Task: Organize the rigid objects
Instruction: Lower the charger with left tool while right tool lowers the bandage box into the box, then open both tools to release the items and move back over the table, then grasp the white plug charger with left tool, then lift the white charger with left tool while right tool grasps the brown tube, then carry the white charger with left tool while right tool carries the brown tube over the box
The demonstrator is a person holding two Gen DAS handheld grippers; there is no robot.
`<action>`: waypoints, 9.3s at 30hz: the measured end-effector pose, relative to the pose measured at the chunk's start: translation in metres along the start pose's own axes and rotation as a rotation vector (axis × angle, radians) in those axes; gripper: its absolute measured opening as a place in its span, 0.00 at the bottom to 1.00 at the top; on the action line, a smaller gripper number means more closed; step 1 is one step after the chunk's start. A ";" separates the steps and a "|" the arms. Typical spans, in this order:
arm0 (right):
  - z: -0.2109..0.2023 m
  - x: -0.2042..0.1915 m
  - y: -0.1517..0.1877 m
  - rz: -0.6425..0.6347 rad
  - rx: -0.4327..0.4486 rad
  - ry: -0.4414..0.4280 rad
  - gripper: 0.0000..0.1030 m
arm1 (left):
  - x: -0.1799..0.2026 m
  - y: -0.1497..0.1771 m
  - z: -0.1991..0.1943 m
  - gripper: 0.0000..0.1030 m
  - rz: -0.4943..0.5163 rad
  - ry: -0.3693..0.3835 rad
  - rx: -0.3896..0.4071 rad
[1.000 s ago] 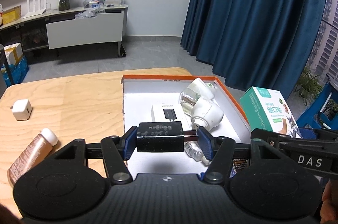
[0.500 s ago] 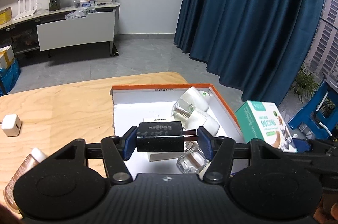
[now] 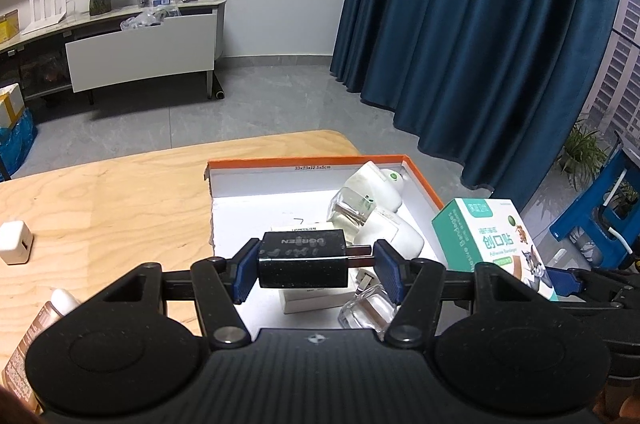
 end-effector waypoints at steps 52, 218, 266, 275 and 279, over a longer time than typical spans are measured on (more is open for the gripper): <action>0.021 0.006 -0.002 -0.002 -0.028 -0.006 0.85 | 0.000 -0.005 0.028 0.59 0.004 0.013 -0.044; -0.114 -0.078 0.056 -0.114 0.149 -0.248 0.44 | -0.035 0.069 -0.137 0.57 -0.049 -0.163 0.218; -0.116 0.014 0.030 0.013 0.197 -0.141 0.44 | 0.012 0.055 -0.101 0.57 0.035 -0.059 0.231; -0.089 0.006 0.024 -0.003 0.153 -0.146 0.44 | -0.003 0.053 -0.089 0.57 0.005 -0.069 0.193; -0.080 0.003 0.021 -0.006 0.143 -0.142 0.44 | -0.005 0.050 -0.082 0.57 -0.001 -0.063 0.181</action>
Point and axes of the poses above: each gripper's, at about its wrist camera, not at the fingertips, and z roughly the way its jaws point, x to its right, y to its underside, the point moved 4 cm from there along z, roughly the way its jaws point, and after that the axes turned 7 degrees about z, right-handed, at the moved point
